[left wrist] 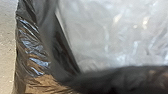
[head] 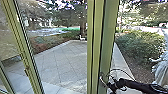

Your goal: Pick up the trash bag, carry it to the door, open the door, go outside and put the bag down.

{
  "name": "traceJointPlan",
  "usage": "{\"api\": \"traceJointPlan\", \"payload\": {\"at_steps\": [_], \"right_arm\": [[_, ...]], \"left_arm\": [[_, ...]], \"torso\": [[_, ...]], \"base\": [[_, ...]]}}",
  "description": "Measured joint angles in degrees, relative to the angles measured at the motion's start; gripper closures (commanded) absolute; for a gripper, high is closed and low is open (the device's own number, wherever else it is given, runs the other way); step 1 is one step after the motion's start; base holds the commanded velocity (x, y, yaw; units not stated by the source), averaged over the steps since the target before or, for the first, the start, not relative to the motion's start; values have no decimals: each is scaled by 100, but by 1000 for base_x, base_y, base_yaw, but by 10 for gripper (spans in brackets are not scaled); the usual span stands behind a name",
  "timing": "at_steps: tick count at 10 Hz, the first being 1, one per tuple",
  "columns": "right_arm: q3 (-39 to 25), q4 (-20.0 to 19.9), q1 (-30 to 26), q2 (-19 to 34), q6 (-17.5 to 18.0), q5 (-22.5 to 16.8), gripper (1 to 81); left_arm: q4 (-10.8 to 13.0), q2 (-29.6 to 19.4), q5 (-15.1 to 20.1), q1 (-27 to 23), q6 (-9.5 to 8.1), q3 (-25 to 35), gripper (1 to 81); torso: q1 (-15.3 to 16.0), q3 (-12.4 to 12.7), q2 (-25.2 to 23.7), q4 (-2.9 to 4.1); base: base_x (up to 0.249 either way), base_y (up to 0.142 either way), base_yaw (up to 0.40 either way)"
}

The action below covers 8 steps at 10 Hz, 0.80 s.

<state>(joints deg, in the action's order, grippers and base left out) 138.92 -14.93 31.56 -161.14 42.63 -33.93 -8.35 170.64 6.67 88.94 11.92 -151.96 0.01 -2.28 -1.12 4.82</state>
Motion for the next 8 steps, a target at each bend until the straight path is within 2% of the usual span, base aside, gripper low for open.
{"api": "traceJointPlan", "payload": {"at_steps": [6,8], "right_arm": [[-190,85,-30,223,76,77,10],[-323,129,-59,347,91,99,10]], "left_arm": [[0,2,-6,-2,0,0,811],[0,28,-6,-11,-2,0,811]], "torso": [[13,-5,6,0],[20,-7,11,0]], "base": [[88,0,0],[35,0,0]]}}
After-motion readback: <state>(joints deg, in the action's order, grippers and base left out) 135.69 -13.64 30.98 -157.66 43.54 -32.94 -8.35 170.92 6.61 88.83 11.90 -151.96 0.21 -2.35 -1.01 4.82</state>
